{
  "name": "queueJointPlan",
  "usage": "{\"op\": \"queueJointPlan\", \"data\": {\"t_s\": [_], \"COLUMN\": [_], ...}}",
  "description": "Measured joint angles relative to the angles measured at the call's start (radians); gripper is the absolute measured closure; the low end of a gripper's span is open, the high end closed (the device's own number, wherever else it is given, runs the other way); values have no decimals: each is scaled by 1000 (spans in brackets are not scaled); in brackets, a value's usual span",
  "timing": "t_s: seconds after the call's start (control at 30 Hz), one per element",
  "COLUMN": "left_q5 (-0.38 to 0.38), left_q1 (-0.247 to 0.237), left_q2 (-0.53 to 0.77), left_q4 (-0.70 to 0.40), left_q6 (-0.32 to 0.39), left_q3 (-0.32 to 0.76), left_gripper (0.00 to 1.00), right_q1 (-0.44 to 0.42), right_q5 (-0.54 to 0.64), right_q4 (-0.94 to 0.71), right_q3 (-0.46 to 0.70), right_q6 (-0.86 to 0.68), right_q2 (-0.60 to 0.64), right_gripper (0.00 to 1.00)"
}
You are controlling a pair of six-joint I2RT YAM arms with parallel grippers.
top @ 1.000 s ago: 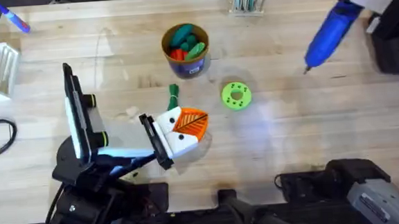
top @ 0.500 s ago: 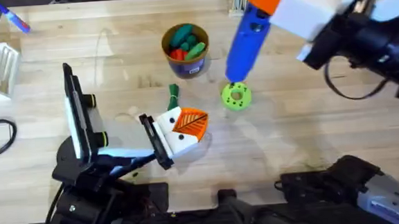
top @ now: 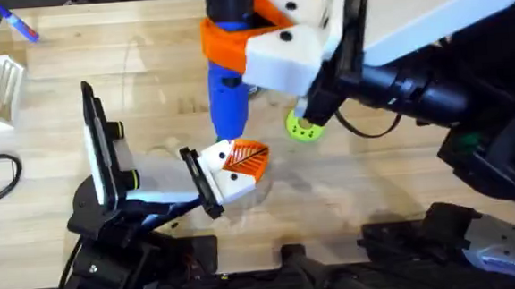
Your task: Pick up the gripper from the table and insert it into the empty holder that is missing its gripper. Then pick up a screw, insert it into the mounting hole, and use the screwdriver to tighten it. Finally, clean up the table by picking up the vegetable and placing it into the bucket.
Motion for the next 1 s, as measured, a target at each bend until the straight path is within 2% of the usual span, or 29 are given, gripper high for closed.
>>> {"op": "queueJointPlan", "data": {"t_s": [0.5, 1.0], "left_q5": [0, 0], "left_q1": [0, 0], "left_q2": [0, 0], "left_q4": [0, 0], "left_q6": [0, 0], "left_q3": [0, 0], "left_gripper": [996, 995], "right_q1": [65, 66], "right_q5": [0, 0], "right_q4": [40, 48], "right_q3": [0, 0], "right_q6": [-8, -34], "right_q2": [60, 79], "right_gripper": [980, 980]}}
